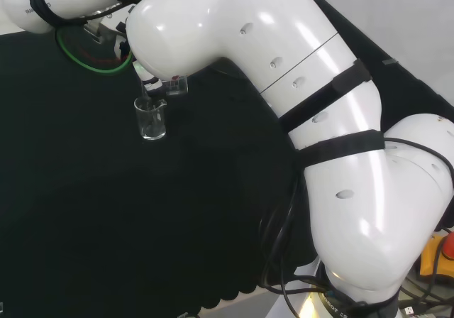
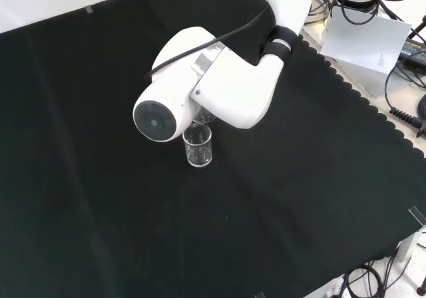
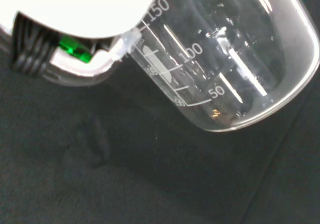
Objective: Pour the water from the handheld beaker into the one on the table.
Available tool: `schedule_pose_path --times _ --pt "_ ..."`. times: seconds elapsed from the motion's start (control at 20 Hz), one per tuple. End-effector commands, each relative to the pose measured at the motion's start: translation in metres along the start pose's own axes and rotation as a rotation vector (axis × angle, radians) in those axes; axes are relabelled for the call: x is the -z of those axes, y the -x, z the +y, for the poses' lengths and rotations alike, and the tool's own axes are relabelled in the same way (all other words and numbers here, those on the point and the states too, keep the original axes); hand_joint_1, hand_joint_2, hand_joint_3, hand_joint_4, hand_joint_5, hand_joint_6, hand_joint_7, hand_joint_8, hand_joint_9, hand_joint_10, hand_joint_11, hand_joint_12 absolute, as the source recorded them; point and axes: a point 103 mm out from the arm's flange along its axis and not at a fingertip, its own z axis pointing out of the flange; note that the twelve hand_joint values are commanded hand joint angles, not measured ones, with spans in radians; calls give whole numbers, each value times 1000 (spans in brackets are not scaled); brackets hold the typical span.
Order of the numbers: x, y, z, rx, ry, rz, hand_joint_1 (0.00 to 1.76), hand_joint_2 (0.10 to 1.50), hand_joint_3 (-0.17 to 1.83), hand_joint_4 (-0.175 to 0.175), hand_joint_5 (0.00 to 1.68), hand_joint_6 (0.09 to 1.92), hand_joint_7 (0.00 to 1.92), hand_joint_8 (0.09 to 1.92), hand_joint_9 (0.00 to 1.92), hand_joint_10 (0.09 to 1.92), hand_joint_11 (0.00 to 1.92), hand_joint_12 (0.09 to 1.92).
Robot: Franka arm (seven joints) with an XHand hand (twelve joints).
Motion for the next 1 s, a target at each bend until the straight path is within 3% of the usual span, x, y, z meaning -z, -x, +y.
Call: schedule_pose_path --times 0.05,1.0 --pt "0 -2 0 4 -8 1 1294 522 904 29 1206 886 1395 611 1297 485 1112 878" --pt "2 -1 -3 -1 -20 -4 1292 525 905 28 1197 903 1383 635 1288 507 1110 881"
